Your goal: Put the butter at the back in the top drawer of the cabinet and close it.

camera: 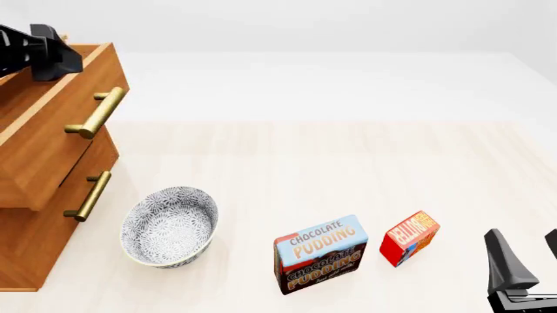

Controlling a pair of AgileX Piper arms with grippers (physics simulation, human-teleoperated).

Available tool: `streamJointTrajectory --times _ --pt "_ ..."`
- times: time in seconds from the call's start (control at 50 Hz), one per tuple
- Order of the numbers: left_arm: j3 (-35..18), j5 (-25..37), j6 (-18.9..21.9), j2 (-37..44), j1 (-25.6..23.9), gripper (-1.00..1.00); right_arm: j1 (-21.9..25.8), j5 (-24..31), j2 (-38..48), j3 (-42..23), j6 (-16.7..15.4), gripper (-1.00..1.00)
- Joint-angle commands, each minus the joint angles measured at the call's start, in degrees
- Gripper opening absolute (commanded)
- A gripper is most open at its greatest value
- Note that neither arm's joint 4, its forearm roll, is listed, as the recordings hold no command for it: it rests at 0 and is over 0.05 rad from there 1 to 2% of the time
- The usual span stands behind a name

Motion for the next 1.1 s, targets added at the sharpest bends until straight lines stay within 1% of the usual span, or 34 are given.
streamJointTrajectory --times 0.02,0.36,0.42,0.8,1.1 --pt "0.19 -0.68 -0.27 0.45 1.02 1.0 0.0 0.0 0.0 0.0 0.0 1.0" --pt "0.94 -2.47 -0.61 1.63 2.08 1.0 0.0 0.0 0.0 0.0 0.0 1.0" --pt "1.79 -3.02 -0.49 1.98 2.21 1.0 0.0 0.0 0.0 0.0 0.0 1.0" --pt "2.45 -4.78 -1.79 3.16 2.96 1.0 0.0 0.0 0.0 0.0 0.0 1.0" --pt "4.32 -6.82 -2.73 4.27 3.26 1.0 0.0 0.0 0.0 0.0 0.0 1.0"
